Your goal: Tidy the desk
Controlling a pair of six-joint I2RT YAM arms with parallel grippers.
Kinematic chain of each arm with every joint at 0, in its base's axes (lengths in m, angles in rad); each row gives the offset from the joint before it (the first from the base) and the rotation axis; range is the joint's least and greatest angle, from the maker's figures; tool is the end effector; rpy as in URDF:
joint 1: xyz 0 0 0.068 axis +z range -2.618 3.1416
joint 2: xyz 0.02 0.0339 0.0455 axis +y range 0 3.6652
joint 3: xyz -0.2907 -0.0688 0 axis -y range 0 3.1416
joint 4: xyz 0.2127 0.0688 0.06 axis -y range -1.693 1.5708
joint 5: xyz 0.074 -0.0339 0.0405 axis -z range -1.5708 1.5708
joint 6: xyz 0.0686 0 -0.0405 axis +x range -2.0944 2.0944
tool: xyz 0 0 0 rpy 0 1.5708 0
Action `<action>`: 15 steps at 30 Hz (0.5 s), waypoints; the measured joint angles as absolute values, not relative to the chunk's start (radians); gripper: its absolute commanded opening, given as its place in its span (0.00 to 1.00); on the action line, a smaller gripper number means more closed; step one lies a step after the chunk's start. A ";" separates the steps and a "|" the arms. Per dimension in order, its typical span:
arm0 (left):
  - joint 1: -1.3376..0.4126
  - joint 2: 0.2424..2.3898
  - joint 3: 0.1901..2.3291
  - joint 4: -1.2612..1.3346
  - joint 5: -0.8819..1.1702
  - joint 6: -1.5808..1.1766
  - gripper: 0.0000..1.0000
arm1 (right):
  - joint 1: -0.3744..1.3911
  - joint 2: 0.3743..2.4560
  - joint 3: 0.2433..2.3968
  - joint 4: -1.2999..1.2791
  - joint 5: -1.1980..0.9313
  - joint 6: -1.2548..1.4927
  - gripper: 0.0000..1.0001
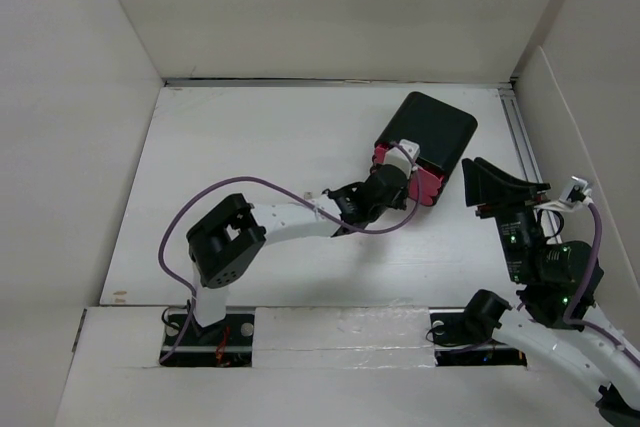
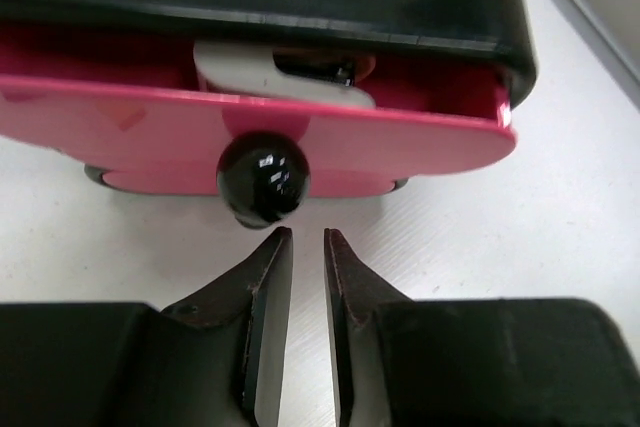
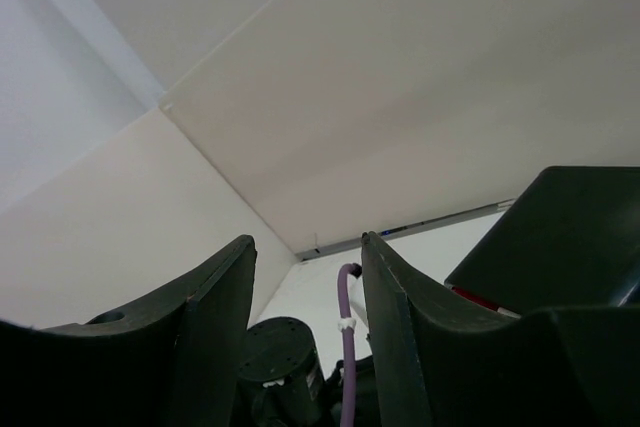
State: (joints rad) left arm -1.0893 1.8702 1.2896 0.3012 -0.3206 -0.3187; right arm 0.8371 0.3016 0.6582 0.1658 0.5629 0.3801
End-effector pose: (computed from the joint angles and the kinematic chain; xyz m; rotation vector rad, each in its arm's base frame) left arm 0.2277 -0.3890 0.2864 0.4938 1.8262 -0.6844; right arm 0.0508 0.0016 0.3962 0.2726 1.1374 0.7863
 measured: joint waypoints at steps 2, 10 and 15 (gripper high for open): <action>-1.084 1.871 1.315 0.291 -0.314 -0.319 0.14 | 0.837 0.307 0.658 0.165 0.560 0.380 0.52; -1.059 1.913 1.452 0.273 -0.308 -0.315 0.14 | 0.837 0.307 0.658 0.166 0.556 0.377 0.53; -1.055 1.946 1.490 0.268 -0.297 -0.312 0.15 | 0.837 0.307 0.658 0.166 0.557 0.373 0.53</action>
State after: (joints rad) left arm -1.0546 1.9457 1.4899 0.2676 -0.2966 -0.3122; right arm 0.8371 0.3069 0.6582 0.1658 0.5568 0.3729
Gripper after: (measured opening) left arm 0.146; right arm 0.526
